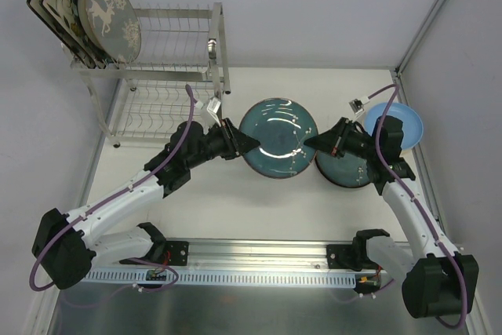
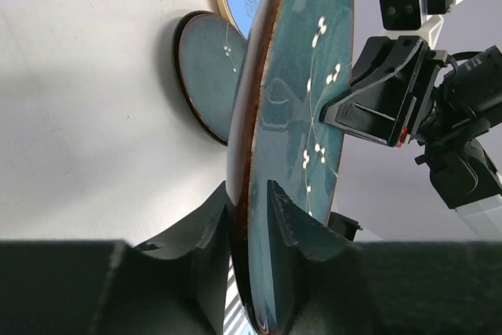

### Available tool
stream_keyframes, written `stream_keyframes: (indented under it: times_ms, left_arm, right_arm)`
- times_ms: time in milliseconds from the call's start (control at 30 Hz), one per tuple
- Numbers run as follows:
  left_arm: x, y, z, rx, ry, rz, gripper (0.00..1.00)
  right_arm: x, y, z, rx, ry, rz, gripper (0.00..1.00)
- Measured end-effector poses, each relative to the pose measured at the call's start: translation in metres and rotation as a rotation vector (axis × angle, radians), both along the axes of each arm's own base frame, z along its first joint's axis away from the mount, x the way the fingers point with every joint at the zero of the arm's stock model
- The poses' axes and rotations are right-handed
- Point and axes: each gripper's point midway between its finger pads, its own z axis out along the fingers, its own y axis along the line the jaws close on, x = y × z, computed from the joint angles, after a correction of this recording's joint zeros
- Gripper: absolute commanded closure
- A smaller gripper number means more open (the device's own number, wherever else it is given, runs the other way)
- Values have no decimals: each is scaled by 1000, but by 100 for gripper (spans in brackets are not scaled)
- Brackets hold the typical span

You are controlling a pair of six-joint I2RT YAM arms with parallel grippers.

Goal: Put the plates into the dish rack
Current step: Pass the plate from the right arm to the left

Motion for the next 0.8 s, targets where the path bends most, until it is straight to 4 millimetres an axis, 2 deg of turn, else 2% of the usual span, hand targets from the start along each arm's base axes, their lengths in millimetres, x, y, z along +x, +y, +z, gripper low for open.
stream_keyframes:
  times_ms: [200, 300, 367, 400, 467, 500, 600, 667, 700, 767, 800]
  left_arm:
    - [1, 0, 0, -14, 25, 12, 100]
    - [1, -1, -1, -17, 34, 12, 100]
    - [1, -1, -1, -19, 41, 12, 100]
    - [0, -1, -1, -20, 42, 11, 100]
    - [0, -2, -1, -18, 37, 5, 100]
    - [0, -2, -2, -8, 35, 4, 100]
    - [0, 0, -13, 38, 35, -3, 100]
    - [1, 0, -17, 59, 35, -5, 100]
    - [0, 1, -19, 69, 33, -7, 100]
    - [0, 2, -24, 97, 28, -13, 100]
    - [-1, 3, -25, 106, 25, -16, 100]
  right_arm:
    - [0, -1, 1, -14, -22, 2, 99]
    - [0, -2, 1, -28, -22, 1, 99]
    - [-1, -3, 1, -41, -25, 0, 94]
    - [-2, -3, 2, -49, -27, 0, 76]
    - [-4, -4, 2, -65, -30, 5, 57]
    - [-5, -4, 1, -77, -27, 6, 41]
    - [-5, -6, 5, -107, -52, 11, 20]
    - [-6, -7, 4, -127, -62, 14, 15]
    - [-7, -7, 3, -137, -61, 13, 8]
    - [-6, -10, 3, -159, -61, 6, 0]
    - [-6, -11, 3, -169, -62, 2, 0]
